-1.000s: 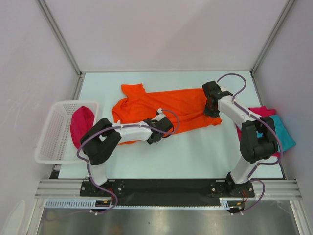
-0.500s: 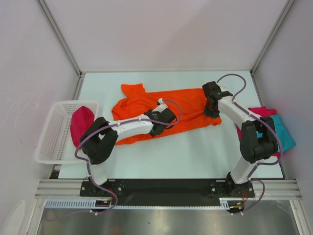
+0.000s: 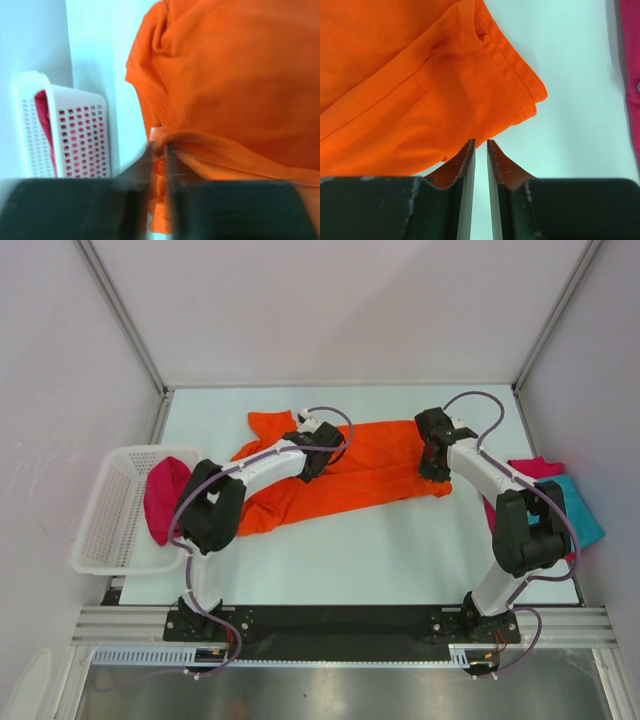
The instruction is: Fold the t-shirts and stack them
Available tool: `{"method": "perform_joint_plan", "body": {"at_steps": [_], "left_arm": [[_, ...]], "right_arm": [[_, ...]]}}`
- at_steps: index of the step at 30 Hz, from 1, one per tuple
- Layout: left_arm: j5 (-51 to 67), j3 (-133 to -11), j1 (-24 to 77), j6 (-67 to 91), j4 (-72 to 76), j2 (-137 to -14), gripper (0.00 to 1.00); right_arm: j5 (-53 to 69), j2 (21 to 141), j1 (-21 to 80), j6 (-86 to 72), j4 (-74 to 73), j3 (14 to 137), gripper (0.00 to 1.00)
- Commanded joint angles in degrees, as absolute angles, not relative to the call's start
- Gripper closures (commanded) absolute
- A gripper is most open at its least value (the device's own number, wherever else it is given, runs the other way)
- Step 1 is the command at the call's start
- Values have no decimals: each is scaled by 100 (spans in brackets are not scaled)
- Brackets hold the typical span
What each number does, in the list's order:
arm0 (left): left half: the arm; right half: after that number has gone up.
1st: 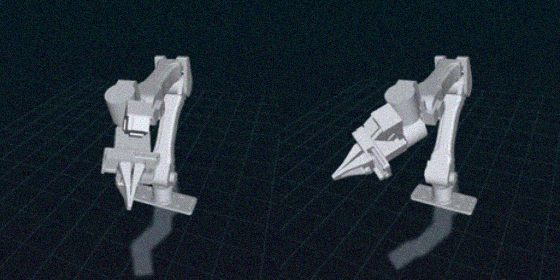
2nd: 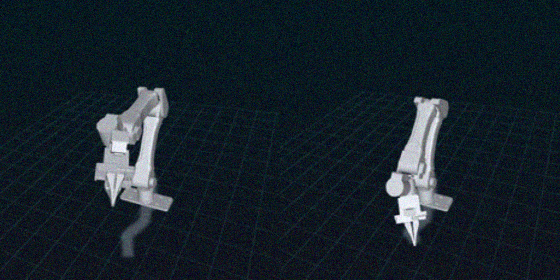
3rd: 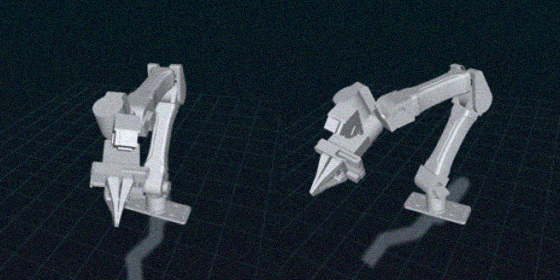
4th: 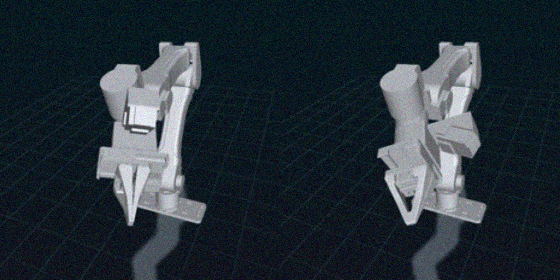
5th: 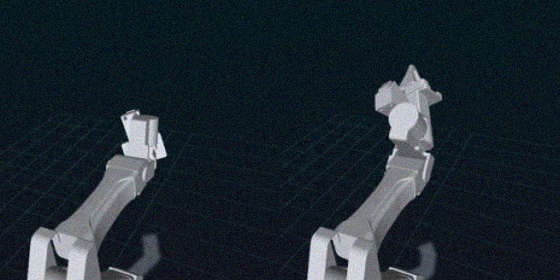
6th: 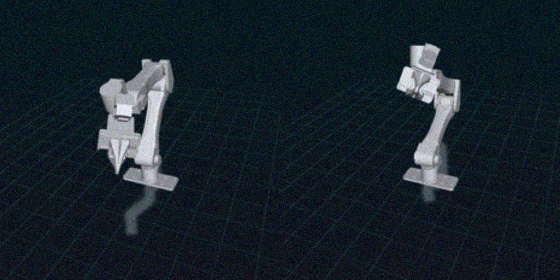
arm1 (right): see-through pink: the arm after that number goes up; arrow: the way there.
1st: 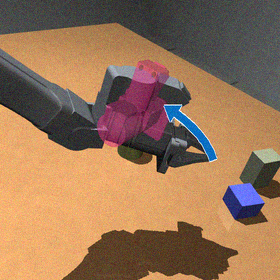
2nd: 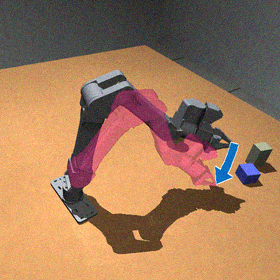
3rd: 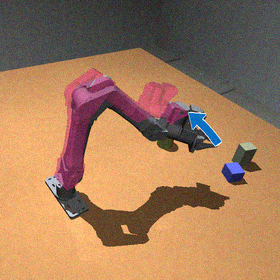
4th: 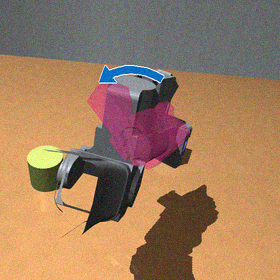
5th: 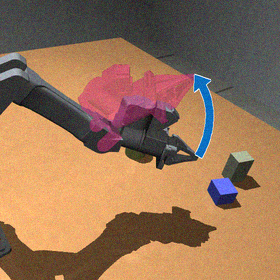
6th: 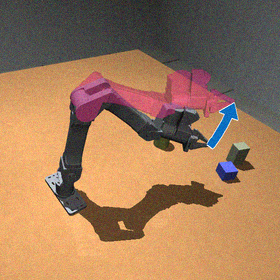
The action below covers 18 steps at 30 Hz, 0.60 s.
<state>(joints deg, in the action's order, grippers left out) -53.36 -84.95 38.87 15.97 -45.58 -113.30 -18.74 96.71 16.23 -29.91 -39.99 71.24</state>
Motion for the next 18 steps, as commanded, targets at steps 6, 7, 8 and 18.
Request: {"method": "perform_joint_plan", "body": {"at_steps": [6, 7, 8, 18], "left_arm": [[-5379, -9167, 3797, 1529, -4895, -11698, 0], [-5344, -9036, 3797, 1581, -4922, -11611, 1], [-5300, -8948, 3797, 1695, -4939, -11567, 0], [-4922, -7674, 4367, 2346, -5027, -10583, 1]], "right_arm": [[-1951, 9352, 1600, -2918, -3938, 6970, 79], [-1951, 9352, 1617, -2918, -3920, 6952, 79], [-1942, 9352, 1608, -2927, -3911, 6952, 79], [-1898, 9395, 1670, -2953, -3858, 6952, 79]]}}
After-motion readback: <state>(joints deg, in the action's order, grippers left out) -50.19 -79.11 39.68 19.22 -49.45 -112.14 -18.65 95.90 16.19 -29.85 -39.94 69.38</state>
